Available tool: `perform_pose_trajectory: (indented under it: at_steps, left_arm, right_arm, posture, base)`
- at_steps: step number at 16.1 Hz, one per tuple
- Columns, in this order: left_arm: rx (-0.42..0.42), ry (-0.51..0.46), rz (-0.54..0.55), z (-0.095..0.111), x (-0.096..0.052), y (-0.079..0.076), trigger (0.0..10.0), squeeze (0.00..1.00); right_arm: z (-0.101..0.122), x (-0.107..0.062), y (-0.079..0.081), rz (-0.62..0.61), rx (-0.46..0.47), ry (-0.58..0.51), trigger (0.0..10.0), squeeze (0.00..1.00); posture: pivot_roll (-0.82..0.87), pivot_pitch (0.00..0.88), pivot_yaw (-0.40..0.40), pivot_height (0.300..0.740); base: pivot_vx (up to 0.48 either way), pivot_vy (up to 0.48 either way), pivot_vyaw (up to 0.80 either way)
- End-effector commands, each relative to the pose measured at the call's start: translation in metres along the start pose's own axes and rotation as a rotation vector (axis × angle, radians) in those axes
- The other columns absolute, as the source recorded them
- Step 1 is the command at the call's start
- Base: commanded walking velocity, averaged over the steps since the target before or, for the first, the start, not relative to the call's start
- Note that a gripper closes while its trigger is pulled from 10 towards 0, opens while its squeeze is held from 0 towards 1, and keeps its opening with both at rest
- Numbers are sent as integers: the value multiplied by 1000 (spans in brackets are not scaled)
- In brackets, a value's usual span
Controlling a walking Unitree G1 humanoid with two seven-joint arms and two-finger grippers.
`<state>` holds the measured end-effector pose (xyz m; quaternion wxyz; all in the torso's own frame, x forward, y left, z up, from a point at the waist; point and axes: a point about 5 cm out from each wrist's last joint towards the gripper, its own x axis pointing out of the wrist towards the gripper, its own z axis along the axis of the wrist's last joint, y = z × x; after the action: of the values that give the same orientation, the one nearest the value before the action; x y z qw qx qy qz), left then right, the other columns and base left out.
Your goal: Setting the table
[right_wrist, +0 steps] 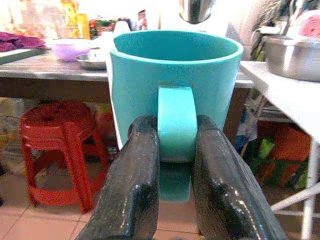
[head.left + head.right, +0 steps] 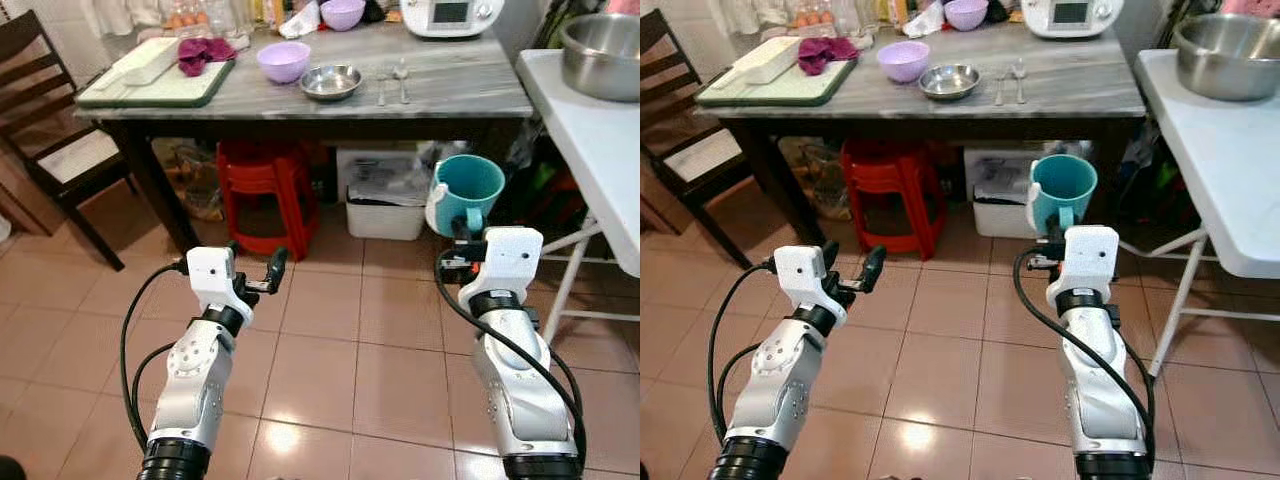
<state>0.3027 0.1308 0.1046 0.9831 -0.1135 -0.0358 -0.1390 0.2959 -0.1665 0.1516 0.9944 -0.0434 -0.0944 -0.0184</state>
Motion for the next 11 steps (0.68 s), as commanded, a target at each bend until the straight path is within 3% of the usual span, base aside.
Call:
perform_pose_trajectory:
  at_steps: [1,11]
  left_arm:
    - [11,-24,-2,6,0,2,10000,0]
    - [-24,-10,-53,2,0,-8,10000,0]
  right_arm:
    - [5,2,3,9,6,-26,10000,0]
    - [5,1,1,-5,-3,-27,10000,0]
  posture:
    - [-142,94,105,740]
    - [-148,96,106,740]
  base:
    - [442,0,0]
    - [445,0,0]
